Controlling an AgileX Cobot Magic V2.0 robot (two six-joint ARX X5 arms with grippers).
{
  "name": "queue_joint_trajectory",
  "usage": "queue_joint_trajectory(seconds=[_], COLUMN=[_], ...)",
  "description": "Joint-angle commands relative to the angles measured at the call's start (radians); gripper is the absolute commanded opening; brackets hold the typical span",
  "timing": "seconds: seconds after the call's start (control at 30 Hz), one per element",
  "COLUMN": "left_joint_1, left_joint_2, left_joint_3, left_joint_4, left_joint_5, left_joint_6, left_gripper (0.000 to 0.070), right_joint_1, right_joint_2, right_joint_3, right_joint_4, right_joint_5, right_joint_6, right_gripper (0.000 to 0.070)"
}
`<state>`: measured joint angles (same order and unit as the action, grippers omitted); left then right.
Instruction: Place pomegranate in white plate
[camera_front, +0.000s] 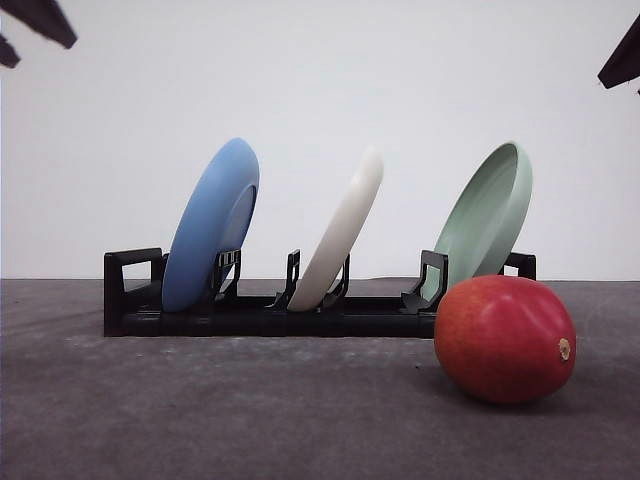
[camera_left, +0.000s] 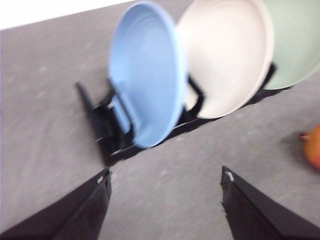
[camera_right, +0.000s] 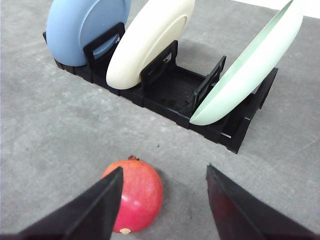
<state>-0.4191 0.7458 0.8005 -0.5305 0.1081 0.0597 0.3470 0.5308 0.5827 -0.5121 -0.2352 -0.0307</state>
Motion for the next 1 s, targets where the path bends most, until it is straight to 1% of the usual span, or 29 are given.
queue_joint_trajectory(seconds=[0.0,0.17,0.37,0.6,0.77,0.87,0.97], left_joint_1=[-0.028,-0.124,-0.219,-0.29,-0.33,-0.347,-0.358], left_joint_2=[0.019,0.085,0.222,0.419,0.565,0.652,0.734], left_joint_3=[0.024,0.024,0.024,0.024,0.034,0.071,0.127], left_joint_4=[0.031,0.127,0.301,0.538,0.702,0.744,0.747], left_joint_5=[0.005,0.004,-0.006,-0.02,-0.076,-0.112,-0.14], left_joint_6=[0.012,0.046,0.06,0.06,0.06,0.06,0.06], left_gripper=[0.0431,0.0431,0.0431,0.0431,0.0431,0.0431,0.0431], right_joint_1=[0.006,0.006,0.006,0.006,0.006,0.006,0.006], right_joint_2=[0.003,0.003,0.003,0.003,0.003,0.003,0.003], right_joint_3=[0.016,0.016,0.016,0.016,0.016,0.016,0.016], right_joint_4=[0.011,0.011,0.013,0.039,0.066,0.067,0.067], right_joint_5=[-0.001,-0.004,-0.004,-0.004,-0.004,-0.003,-0.003], right_joint_6=[-0.007,-0.003,-0.003,-0.003,-0.003,-0.003,-0.002], right_gripper=[0.0339,0.0339,0.0339,0.0339,0.0339,0.0339,0.0339])
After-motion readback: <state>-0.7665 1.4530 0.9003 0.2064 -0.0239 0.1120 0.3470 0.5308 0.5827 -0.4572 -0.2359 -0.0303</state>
